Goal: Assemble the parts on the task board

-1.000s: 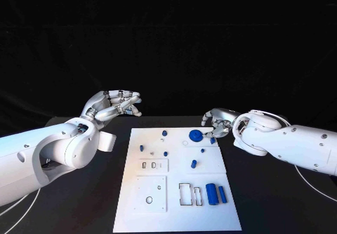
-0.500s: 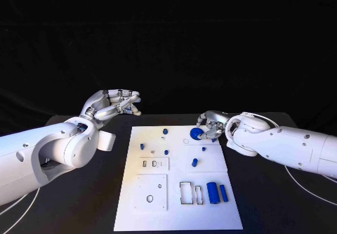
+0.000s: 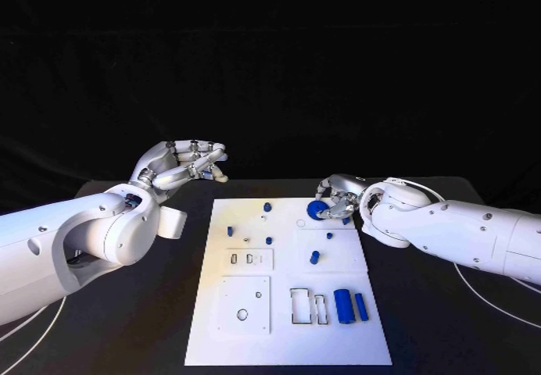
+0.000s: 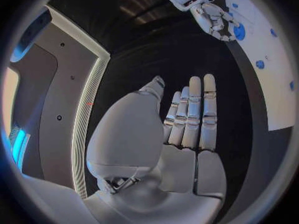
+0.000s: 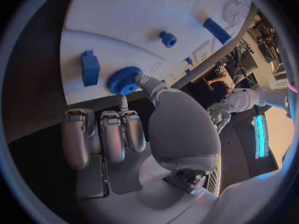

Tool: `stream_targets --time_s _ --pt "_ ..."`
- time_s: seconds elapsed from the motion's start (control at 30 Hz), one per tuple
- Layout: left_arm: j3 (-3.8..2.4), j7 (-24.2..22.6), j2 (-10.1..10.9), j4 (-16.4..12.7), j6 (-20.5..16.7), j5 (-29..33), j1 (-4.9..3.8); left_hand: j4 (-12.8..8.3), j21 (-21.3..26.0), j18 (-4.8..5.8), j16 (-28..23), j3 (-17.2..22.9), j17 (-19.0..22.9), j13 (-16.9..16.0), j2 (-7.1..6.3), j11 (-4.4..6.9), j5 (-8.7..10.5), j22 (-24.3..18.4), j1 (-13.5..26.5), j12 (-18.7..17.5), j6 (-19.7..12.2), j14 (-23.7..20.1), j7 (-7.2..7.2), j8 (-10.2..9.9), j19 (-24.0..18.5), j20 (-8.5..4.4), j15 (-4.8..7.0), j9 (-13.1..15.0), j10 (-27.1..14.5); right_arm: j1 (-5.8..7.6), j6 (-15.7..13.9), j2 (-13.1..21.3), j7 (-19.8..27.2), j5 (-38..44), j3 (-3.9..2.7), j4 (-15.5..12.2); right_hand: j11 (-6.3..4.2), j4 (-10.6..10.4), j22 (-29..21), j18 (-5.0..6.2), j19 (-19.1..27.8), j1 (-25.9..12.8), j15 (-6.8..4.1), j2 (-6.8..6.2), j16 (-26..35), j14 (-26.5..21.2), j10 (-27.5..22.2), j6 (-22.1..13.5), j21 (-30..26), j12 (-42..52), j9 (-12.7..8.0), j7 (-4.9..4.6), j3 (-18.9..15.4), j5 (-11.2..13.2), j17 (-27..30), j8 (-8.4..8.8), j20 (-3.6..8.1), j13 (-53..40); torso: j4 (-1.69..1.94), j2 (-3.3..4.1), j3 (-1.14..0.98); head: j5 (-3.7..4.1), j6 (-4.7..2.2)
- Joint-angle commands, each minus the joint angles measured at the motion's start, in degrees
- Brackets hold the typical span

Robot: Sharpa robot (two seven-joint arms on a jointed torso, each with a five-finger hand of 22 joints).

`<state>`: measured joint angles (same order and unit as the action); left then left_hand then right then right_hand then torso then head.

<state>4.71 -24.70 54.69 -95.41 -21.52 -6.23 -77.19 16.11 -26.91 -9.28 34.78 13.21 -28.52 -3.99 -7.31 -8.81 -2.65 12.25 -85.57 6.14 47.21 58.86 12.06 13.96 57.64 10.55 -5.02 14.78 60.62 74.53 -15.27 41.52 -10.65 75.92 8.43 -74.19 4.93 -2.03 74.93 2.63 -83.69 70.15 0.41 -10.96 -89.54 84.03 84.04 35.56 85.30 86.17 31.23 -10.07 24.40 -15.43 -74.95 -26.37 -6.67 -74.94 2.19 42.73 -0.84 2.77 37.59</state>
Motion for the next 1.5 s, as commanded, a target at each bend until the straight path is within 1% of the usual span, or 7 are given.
stream_targets --time_s 0.03,0.23,0.4,0.9,0.97,1.17,1.5 --pt "-0.05 -0.31 -0.02 -0.19 0.88 0.19 -0.07 -0.06 -0.09 -1.01 0.39 -0.33 -0.08 -0.02 0.31 -0.05 -0.20 -0.06 0.01 -0.36 -0.40 -0.43 0.19 -0.27 -0.55 0.04 -0.14 0.05 -0.50 -0.09 0.65 -0.03 -0.46 0.77 0.03 0.09 0.10 0.03 8.64 -1.01 -2.32 -0.05 0.42 0.59 -0.27 5.82 2.88 1.13 0.16 0.23 -0.21 0.10 0.57 -0.24 -14.35 -0.48 -0.18 -10.91 -0.01 0.00 -0.03 -0.03 0.10" --pt "-0.05 -0.29 0.09 -0.16 0.81 0.19 -0.07 -0.06 -0.09 -1.01 0.39 -0.33 -0.08 -0.02 0.31 -0.05 -0.20 -0.06 0.01 -0.36 -0.40 -0.43 0.19 -0.27 -0.55 0.04 -0.14 0.05 -0.50 -0.10 0.94 0.14 -0.39 1.21 0.03 0.27 -0.45 0.01 8.74 -1.01 -2.36 -0.22 -0.06 0.90 -0.26 5.81 3.10 6.45 0.15 0.46 -1.31 0.76 3.43 -0.36 -14.30 -1.08 0.19 -11.19 -0.06 -0.05 -0.02 -0.16 0.23" --pt "-0.05 -0.28 0.11 -0.15 0.82 0.19 -0.07 -0.08 -0.09 -1.01 0.39 -0.33 -0.10 -0.02 0.31 -0.05 -0.19 -0.06 -0.02 -0.38 -0.41 -0.45 0.19 -0.28 -0.56 0.04 -0.13 0.05 -0.51 -0.11 1.34 0.12 -0.39 1.39 0.03 0.38 -0.63 0.01 8.76 -1.01 -2.36 -0.39 -0.26 0.85 -0.27 5.81 3.13 7.36 0.14 0.47 -1.66 0.95 4.15 -0.69 -14.31 -0.87 0.36 -11.21 -0.03 -0.03 -0.05 -0.21 0.21" --pt "-0.05 -0.16 0.20 -0.15 0.85 0.19 -0.07 -0.09 -0.10 -1.02 0.41 -0.32 -0.12 -0.02 0.32 -0.05 -0.20 -0.06 -0.05 -0.40 -0.42 -0.47 0.19 -0.29 -0.57 0.05 -0.13 0.06 -0.52 -0.55 2.41 -0.36 -0.64 3.60 0.12 1.03 -0.55 0.07 8.48 -0.94 -2.15 -0.87 -0.25 0.15 -0.21 5.76 2.78 7.04 -0.12 0.06 -2.31 0.81 4.66 -0.36 -14.11 0.10 0.46 -10.77 -0.01 0.00 -0.07 -0.19 0.34" --pt "-0.05 -0.15 0.22 -0.15 0.86 0.19 -0.07 -0.09 -0.10 -1.02 0.41 -0.32 -0.12 -0.02 0.32 -0.05 -0.20 -0.06 -0.05 -0.40 -0.42 -0.47 0.19 -0.29 -0.57 0.05 -0.13 0.06 -0.52 -0.65 2.08 -0.32 -0.44 3.84 0.12 0.85 -0.70 0.48 8.60 -0.96 -2.20 -0.20 -0.41 0.90 -0.24 5.78 2.93 8.26 -0.07 0.23 -2.42 1.00 6.06 -2.25 -14.20 -0.08 0.55 -10.97 0.00 0.00 -0.07 -0.23 0.36" --pt "-0.05 -0.14 0.14 -0.07 0.92 0.19 -0.07 -0.09 -0.10 -1.02 0.41 -0.32 -0.12 -0.02 0.32 -0.05 -0.20 -0.06 -0.05 -0.40 -0.42 -0.47 0.19 -0.29 -0.57 0.05 -0.13 0.06 -0.52 -0.80 -0.99 -0.13 0.63 4.84 0.13 -0.20 -1.57 1.01 8.99 -1.04 -2.42 -0.21 -1.05 1.41 -0.27 5.81 3.49 11.27 0.15 0.82 -2.22 2.02 7.61 -4.95 -14.32 -0.98 1.06 -11.66 0.02 -0.03 -0.05 -0.23 0.24" --pt "-0.05 -0.15 -0.06 0.22 1.01 0.19 -0.07 -0.09 -0.14 -1.03 0.45 -0.34 -0.21 -0.02 0.34 -0.07 -0.20 -0.06 -0.08 -0.48 -0.47 -0.52 0.22 -0.34 -0.59 0.06 -0.14 0.06 -0.57 -0.65 -9.06 -0.50 -0.68 12.10 -0.01 -3.32 -1.91 1.18 9.46 -1.16 -2.72 -0.57 -1.37 1.31 -0.32 5.86 3.89 12.08 0.48 1.26 -2.16 2.38 7.90 -5.45 -14.53 -1.05 1.36 -12.16 0.12 -0.01 0.00 -0.42 -0.03"
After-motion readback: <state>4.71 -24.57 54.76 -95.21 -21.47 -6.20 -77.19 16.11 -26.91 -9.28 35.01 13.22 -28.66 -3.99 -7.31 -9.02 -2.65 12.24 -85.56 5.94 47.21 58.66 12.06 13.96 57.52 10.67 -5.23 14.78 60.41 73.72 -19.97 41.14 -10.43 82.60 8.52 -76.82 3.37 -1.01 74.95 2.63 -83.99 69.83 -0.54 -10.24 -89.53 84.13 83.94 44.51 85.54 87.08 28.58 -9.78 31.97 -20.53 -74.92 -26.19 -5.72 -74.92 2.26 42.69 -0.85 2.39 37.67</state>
